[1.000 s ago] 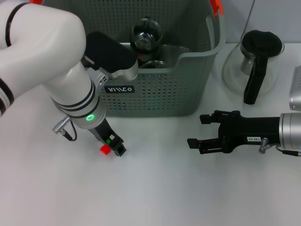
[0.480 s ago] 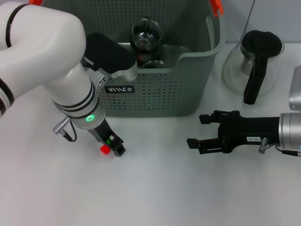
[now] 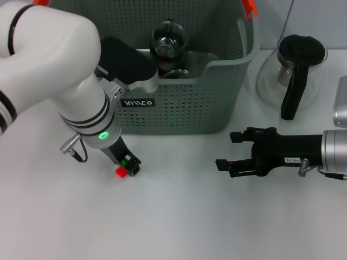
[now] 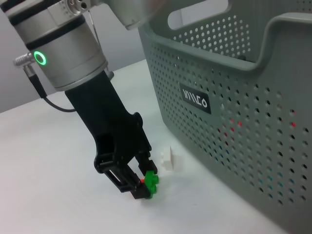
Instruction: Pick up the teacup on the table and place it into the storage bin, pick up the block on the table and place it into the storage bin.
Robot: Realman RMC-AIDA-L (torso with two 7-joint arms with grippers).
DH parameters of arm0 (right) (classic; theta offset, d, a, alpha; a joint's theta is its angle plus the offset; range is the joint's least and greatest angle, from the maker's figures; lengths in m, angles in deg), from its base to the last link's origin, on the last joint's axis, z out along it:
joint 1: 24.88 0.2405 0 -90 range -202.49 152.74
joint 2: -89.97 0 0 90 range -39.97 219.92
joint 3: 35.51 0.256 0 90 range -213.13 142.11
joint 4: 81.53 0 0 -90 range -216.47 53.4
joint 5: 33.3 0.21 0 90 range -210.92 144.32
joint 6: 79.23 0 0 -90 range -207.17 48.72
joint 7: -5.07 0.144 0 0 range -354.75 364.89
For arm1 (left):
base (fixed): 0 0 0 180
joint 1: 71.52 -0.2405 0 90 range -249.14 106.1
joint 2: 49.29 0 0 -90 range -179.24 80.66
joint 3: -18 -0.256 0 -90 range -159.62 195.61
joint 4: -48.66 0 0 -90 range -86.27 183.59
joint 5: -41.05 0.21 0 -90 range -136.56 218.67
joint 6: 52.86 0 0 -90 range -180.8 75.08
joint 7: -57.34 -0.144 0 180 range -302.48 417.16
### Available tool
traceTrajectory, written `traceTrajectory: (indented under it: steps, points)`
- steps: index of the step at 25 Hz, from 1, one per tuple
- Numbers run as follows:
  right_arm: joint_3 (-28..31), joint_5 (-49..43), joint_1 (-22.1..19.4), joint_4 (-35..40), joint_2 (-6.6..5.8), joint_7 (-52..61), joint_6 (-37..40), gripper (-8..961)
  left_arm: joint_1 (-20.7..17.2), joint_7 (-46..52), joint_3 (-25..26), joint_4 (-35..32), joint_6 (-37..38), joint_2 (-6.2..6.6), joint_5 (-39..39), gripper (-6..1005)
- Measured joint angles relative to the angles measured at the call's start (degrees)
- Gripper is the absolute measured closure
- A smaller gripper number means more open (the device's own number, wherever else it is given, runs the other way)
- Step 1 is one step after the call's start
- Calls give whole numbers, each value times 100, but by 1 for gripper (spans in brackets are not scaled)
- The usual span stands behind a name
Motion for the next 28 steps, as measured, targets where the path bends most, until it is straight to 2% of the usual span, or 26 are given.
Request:
traceTrajectory:
  steps: [3, 8, 11, 13, 15, 17, 19, 20, 22, 24, 26, 28]
  points:
    - [5, 0, -12, 0, 0, 0, -1, 8, -90, 3, -1, -365, 234, 2, 0, 593]
    - [7, 0, -43, 0, -8, -3, 1, 9, -544, -208, 241, -1763, 1125, 9, -271, 592]
    - [7, 1, -61, 1, -19, -3, 12, 9, -891, -696, 940, -2722, 1791, 7, -1324, 592]
    - [7, 0, -71, 0, -27, 1, 26, 9, -991, -1169, 1775, -3030, 2239, 29, -2559, 593]
    - [7, 0, -81, 0, -31, 2, 42, 9, -959, -1564, 2579, -3056, 2433, 64, -3566, 593]
    - [7, 0, -88, 1, -32, 2, 56, 9, -834, -1837, 3196, -2923, 2390, 123, -4129, 593]
    - [3, -1, -91, 1, -34, 10, 59, 9, -591, -2054, 3702, -2639, 2132, 279, -4383, 593]
    - [-2, 0, -91, 6, -34, 21, 67, 9, -461, -2130, 3828, -2416, 1929, 396, -4353, 593]
    - [-5, 0, -92, 15, -35, 41, 102, 8, -273, -2216, 3834, -1959, 1513, 598, -4237, 592]
    - [-4, 0, -85, 14, -35, 47, 123, 8, -115, -2245, 3779, -1594, 1069, 709, -3974, 592]
    - [-5, 0, -75, 8, -29, 50, 130, 8, 43, -2246, 3725, -1365, 696, 741, -3555, 592]
    - [-20, 0, -70, 7, -17, 54, 133, 8, 178, -2232, 3645, -1289, 409, 697, -3109, 566]
